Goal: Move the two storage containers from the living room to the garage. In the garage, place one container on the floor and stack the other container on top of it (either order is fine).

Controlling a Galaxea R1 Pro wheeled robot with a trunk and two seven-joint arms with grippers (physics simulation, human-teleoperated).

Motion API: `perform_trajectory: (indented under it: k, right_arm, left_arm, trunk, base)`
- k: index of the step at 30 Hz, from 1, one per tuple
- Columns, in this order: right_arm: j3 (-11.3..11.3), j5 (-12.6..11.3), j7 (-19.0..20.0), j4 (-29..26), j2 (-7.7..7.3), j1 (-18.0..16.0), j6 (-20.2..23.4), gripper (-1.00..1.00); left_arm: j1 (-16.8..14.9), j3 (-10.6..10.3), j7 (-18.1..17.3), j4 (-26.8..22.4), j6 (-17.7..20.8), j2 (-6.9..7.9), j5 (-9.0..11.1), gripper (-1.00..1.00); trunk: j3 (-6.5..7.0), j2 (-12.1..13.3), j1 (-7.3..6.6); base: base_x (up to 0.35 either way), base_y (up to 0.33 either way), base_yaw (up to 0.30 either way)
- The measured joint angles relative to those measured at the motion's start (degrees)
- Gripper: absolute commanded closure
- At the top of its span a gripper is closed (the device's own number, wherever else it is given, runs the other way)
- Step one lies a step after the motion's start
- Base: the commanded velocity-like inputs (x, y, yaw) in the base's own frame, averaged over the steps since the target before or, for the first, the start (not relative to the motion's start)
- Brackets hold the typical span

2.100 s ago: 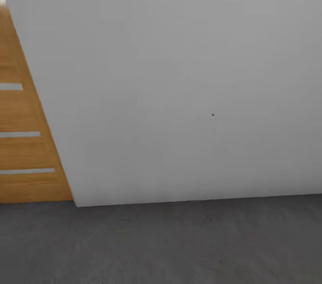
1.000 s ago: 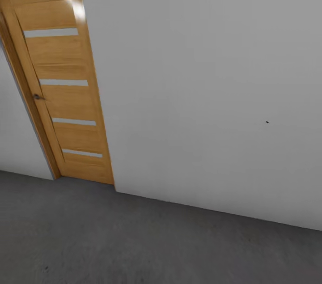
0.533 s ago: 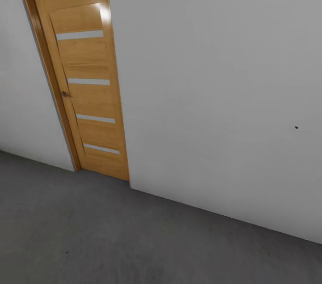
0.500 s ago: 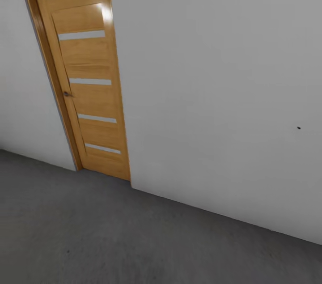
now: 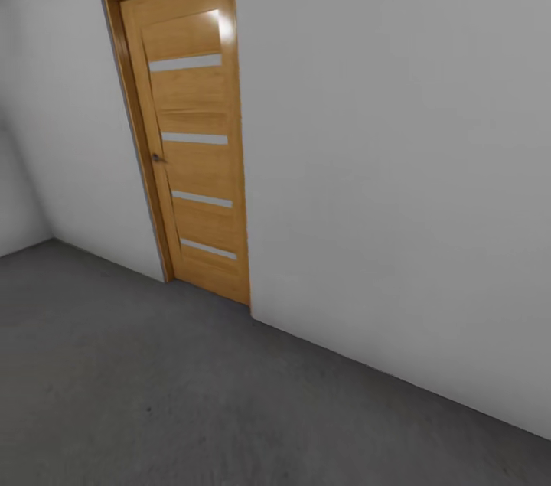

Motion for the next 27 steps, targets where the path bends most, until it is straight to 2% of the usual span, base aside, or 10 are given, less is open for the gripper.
perform_trajectory:
  k: [27]
  right_arm:
    - [0.0, 0.0, 0.0, 0.0, 0.01, 0.0, 0.0, -1.00]
  left_arm:
    - [0.0, 0.0, 0.0, 0.0, 0.0, 0.00, 0.0, -1.00]
  trunk:
    - [0.00, 0.0, 0.00]
  base:
    - [0.000, 0.000, 0.271]
